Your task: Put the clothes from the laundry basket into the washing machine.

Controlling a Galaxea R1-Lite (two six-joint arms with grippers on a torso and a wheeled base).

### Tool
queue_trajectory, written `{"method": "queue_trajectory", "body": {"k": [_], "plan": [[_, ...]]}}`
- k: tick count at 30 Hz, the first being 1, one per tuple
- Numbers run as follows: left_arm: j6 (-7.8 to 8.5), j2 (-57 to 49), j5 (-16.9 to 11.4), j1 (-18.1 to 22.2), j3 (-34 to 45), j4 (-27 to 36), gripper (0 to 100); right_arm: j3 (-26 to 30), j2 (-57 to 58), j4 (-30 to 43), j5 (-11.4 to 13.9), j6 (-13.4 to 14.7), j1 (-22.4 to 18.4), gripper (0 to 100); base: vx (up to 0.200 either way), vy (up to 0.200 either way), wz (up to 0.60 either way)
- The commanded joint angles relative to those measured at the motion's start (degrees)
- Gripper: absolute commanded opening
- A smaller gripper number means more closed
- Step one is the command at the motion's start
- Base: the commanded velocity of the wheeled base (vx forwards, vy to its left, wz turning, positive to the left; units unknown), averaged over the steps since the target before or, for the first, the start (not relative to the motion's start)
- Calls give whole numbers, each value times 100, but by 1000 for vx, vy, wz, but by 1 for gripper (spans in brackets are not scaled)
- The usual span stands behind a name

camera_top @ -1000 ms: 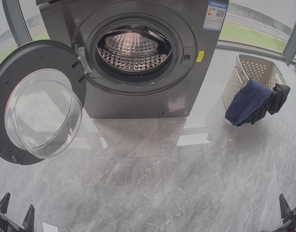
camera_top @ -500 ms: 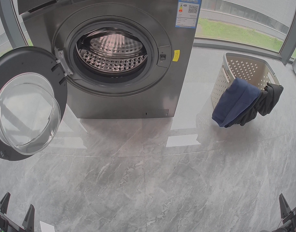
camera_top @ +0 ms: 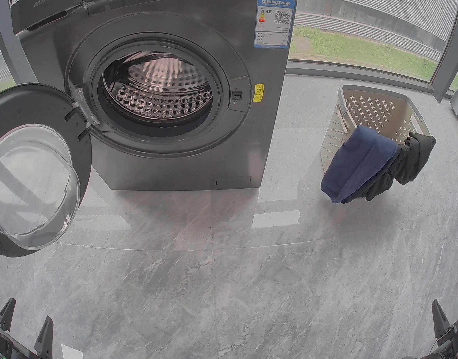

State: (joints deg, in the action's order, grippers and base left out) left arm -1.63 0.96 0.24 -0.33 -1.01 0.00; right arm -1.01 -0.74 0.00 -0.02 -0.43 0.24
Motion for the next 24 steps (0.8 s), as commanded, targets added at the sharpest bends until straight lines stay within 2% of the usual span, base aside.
{"method": "queue_trajectory", "body": {"k": [1,11,24], "plan": [[-4,-70,2,-2,92,0,100,92,66,0,2,-1,2,100,0,0,0],[-4,-70,2,-2,92,0,100,92,66,0,-6,-1,2,100,0,0,0],[5,-70,2,-2,92,0,100,92,66,0,2,-1,2,100,0,-200,0]]}}
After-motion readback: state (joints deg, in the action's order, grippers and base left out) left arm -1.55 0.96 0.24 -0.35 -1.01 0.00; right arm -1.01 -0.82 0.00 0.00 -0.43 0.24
